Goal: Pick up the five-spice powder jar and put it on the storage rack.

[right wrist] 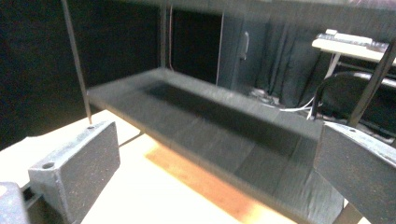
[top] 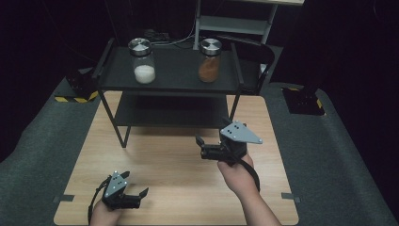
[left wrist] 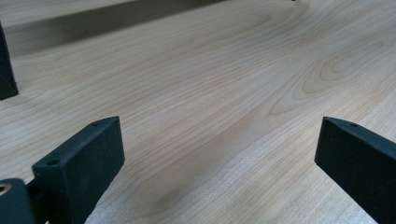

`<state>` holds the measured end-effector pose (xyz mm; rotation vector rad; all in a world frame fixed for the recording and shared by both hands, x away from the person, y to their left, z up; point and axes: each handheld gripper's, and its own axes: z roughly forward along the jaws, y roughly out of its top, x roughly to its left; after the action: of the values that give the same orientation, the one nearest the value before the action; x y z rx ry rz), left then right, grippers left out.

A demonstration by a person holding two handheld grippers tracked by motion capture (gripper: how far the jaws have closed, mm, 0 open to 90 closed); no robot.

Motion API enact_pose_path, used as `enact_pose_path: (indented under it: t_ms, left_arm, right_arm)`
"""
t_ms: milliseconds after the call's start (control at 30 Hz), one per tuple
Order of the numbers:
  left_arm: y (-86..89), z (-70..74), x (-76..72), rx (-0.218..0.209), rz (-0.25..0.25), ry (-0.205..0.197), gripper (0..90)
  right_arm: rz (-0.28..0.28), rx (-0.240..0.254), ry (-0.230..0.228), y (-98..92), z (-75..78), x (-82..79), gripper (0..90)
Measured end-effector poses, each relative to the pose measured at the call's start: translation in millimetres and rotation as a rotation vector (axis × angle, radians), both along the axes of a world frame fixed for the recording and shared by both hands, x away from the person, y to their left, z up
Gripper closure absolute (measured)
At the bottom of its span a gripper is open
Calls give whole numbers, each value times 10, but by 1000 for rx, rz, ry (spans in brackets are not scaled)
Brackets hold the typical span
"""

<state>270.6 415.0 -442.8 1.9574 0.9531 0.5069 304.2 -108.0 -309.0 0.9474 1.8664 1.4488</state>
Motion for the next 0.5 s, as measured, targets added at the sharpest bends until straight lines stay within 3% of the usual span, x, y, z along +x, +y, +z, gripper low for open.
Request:
enact_pose_path:
  t_ms: [500]
  left_arm:
    - [-19, 5, -7, 6, 2, 2, 17]
  right_arm:
    - [0, -7, 105, -127, -546, -110, 1]
